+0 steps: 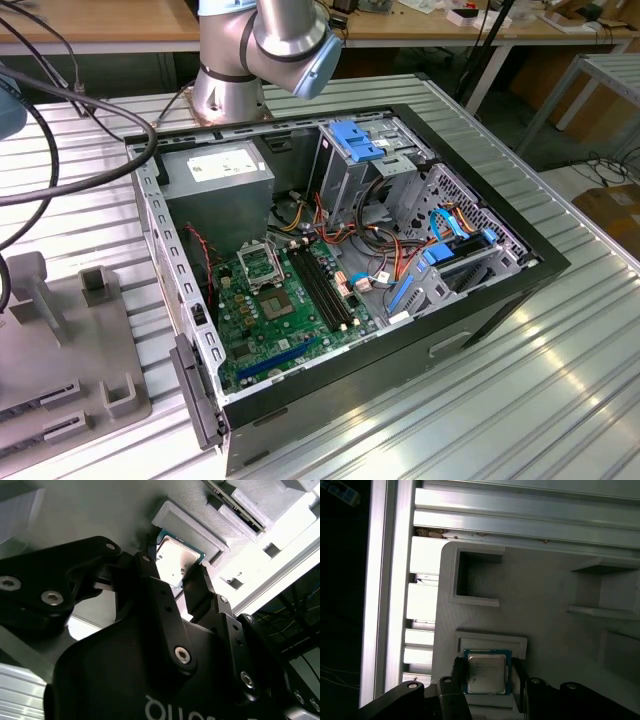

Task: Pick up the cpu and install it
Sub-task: 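Pick up the cpu and move it towards the insertion slot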

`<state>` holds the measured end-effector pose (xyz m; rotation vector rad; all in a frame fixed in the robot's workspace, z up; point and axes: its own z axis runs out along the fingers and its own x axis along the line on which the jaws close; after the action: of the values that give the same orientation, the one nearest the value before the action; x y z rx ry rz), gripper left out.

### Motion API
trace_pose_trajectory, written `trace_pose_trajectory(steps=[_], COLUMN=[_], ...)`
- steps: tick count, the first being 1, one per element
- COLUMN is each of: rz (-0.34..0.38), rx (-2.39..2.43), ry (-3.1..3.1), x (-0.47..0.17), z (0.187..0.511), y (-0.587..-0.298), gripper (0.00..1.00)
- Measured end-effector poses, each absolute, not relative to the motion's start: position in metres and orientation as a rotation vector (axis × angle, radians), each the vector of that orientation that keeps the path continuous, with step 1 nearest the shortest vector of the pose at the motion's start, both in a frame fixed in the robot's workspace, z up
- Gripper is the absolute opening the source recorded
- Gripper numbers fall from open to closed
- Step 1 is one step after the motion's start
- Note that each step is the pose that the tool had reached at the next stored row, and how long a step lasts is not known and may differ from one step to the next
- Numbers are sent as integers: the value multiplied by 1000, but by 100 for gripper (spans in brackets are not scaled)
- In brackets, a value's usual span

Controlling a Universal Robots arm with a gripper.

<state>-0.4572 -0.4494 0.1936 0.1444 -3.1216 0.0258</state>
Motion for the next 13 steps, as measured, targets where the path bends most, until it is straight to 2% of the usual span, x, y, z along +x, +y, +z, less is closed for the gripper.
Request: trace_pose_trajectory(steps=[13], rz=[25], rx=[144], ry=[-3122], x=[-457], z=[195], y=[-449], gripper=[47])
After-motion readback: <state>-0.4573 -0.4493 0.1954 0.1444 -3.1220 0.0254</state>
